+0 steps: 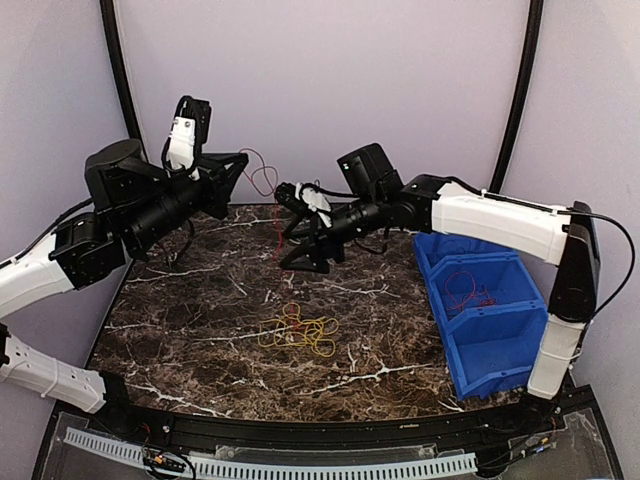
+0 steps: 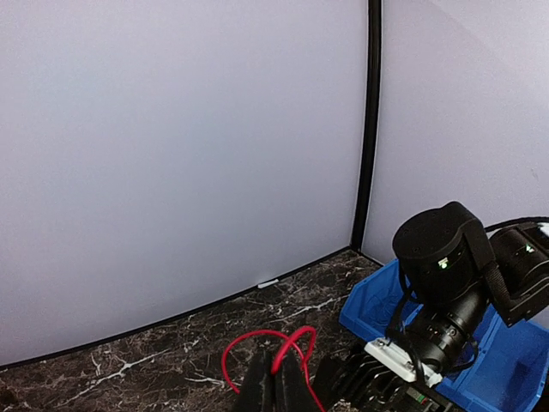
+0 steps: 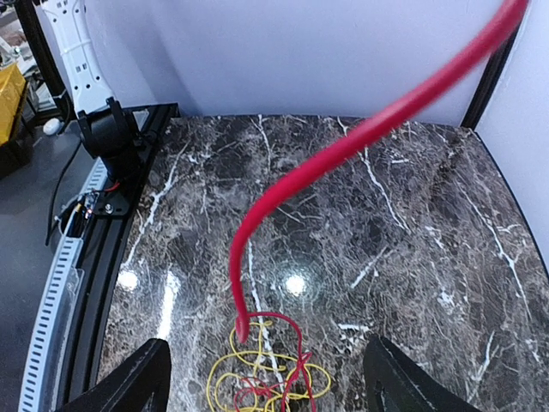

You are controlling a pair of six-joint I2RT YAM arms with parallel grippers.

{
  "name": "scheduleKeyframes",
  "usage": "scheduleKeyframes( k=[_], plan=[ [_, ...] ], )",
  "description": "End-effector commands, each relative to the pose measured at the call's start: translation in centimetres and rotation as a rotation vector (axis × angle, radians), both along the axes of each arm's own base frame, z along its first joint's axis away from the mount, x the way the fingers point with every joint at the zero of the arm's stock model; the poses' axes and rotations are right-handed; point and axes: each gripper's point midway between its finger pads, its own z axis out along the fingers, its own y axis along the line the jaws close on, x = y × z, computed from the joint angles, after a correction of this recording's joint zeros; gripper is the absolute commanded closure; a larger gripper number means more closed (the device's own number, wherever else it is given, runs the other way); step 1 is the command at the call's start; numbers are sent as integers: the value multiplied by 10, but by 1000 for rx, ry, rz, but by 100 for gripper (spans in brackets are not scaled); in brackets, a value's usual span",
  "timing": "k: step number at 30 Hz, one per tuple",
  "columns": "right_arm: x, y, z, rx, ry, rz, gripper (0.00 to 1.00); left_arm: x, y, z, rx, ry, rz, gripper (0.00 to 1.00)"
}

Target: Untangle the cables

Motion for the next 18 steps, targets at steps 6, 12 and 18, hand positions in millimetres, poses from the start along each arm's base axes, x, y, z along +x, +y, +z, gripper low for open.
scheduleKeyframes(
  k=[6,12,18],
  plan=[
    [-30,30,29,184,193,214,40,-7,16,57,-166,-42,11,100],
    [-50,28,16,201,314,322,68,-9,30,75,-211,-62,46,100],
    [-31,36,17,179,270,204,52,-11,37,76,-244,-52,60,100]
  ],
)
